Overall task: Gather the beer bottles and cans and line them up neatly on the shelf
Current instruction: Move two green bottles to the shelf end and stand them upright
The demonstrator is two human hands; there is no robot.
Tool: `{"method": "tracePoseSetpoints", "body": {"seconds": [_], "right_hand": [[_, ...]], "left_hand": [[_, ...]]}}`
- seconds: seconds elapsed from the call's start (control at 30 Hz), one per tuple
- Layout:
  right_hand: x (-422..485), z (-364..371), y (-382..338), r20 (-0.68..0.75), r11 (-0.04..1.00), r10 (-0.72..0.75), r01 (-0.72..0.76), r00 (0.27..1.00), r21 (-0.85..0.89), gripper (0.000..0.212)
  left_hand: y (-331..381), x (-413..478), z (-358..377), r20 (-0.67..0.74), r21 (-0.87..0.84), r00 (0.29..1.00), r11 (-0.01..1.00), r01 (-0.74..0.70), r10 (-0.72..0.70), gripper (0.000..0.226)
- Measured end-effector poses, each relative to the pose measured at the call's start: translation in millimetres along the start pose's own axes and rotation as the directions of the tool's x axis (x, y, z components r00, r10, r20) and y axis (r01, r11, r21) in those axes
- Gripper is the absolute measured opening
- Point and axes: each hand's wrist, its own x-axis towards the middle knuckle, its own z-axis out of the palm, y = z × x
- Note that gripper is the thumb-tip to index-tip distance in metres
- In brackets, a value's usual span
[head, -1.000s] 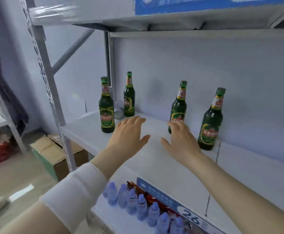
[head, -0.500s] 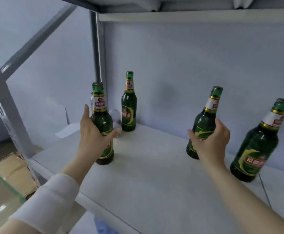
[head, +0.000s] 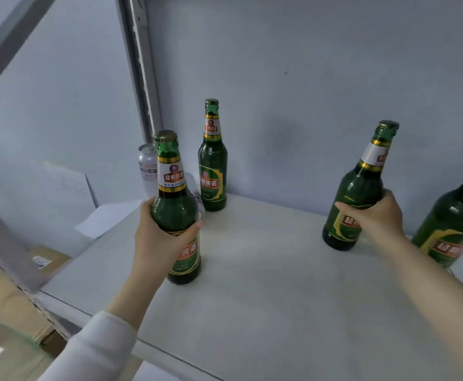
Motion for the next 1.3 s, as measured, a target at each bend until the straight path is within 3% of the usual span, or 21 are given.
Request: {"method": "tracePoseSetpoints", "body": {"seconds": [0.27,0.5,0.63,0.87,0.97,1.13,1.3], "right_hand": [[-55.0,-7.2,-20.1,0.029,0.986,0.016,-0.020,0.999,0.164,0.074],[-127.4,-57.5,-27.6,0.020,0.952,0.039,-0.043,0.999,0.304,0.056],[-169.7,-115.5,-7.3,-0.038,0.936,0.074,-0.056,0.997,0.348,0.049],[-230.1,-250.2,60.1,-0.241,0.939,0.123,-0.034,0.963,0.344,0.066],[-254.0,-317.1,95.7,-0.275,0.944,0.140,-0.045,0.951,0.326,0.055],[-289.8,-417.2,155.5,-0.315,0.944,0.203,-0.100,0.927,0.313,0.062],[-301.9,-496.1,199.0,-0.402,0.949,0.234,-0.117,0.885,0.294,0.061]], "left_hand": [[37.7,-4.5,-5.7,0.149,-0.104,0.979,0.987,-0.123,0.138,0.076],[80.9,-43.5,30.1,0.393,-0.270,0.872,0.943,-0.193,0.291,0.070],[108.7,-85.2,60.6,0.526,-0.330,0.774,0.923,-0.196,0.352,0.070],[178.2,-209.3,134.2,0.637,-0.451,0.602,0.866,-0.215,0.482,0.061],[207.3,-277.7,165.3,0.646,-0.500,0.567,0.845,-0.192,0.511,0.061],[250.5,-379.0,219.0,0.697,-0.541,0.497,0.834,-0.108,0.517,0.066],[285.5,-454.3,278.3,0.709,-0.563,0.436,0.817,-0.123,0.554,0.064]]}}
